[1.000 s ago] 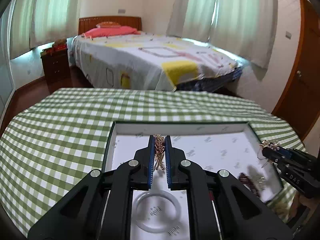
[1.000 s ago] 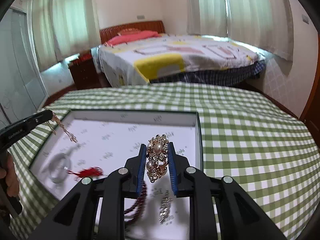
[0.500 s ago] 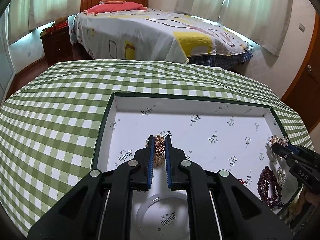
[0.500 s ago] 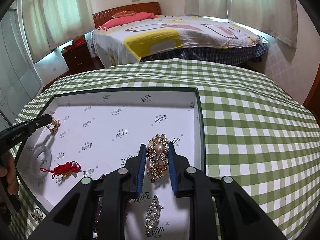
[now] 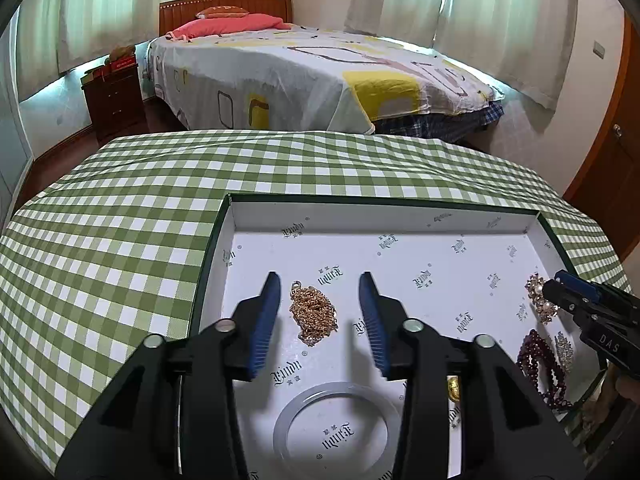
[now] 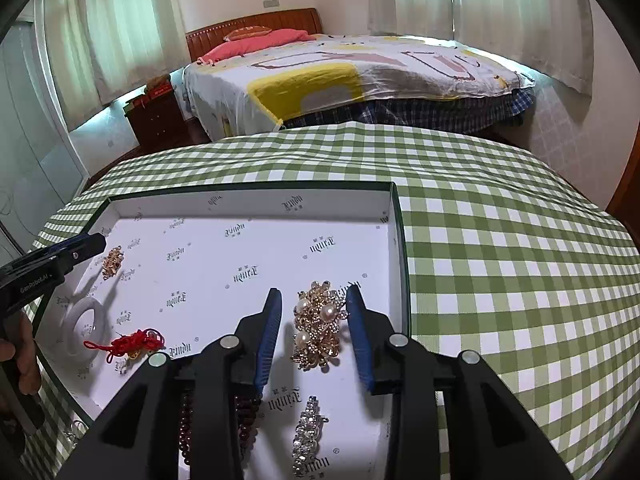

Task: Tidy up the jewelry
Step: 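Carry the chain and brooch over the tray and open both tools, then grasp the black bead strand with the right tool while the left tool grasps the pearl ring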

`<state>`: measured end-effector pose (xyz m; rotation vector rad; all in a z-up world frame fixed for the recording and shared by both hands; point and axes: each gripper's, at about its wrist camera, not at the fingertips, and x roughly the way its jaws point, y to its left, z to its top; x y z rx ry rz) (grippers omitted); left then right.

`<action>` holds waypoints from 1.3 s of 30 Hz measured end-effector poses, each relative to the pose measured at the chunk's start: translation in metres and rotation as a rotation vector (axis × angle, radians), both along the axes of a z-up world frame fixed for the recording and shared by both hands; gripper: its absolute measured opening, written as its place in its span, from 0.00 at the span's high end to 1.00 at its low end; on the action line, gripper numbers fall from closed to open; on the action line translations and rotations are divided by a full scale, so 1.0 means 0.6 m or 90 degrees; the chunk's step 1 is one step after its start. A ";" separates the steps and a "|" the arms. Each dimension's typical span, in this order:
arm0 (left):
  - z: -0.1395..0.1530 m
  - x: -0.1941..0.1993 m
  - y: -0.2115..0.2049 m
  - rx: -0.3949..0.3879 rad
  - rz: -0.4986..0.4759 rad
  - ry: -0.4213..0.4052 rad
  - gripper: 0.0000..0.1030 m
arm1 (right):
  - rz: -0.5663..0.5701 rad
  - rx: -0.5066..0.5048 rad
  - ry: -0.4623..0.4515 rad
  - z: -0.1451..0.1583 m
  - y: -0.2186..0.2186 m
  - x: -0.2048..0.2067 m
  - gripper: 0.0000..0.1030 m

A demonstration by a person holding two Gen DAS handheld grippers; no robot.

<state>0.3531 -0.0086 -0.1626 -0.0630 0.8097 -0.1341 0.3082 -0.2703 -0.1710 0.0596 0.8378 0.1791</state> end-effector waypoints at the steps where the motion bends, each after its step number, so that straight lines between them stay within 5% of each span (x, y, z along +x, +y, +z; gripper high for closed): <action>1: 0.000 -0.002 0.001 -0.002 0.001 -0.002 0.56 | 0.000 0.001 -0.003 0.002 0.000 -0.001 0.63; 20: 0.092 -0.134 0.005 -0.010 0.003 -0.120 0.43 | 0.005 0.017 -0.091 0.086 0.015 -0.086 0.59; 39: 0.070 -0.282 -0.008 -0.005 -0.006 -0.103 0.43 | -0.019 0.019 -0.071 0.058 0.016 -0.233 0.59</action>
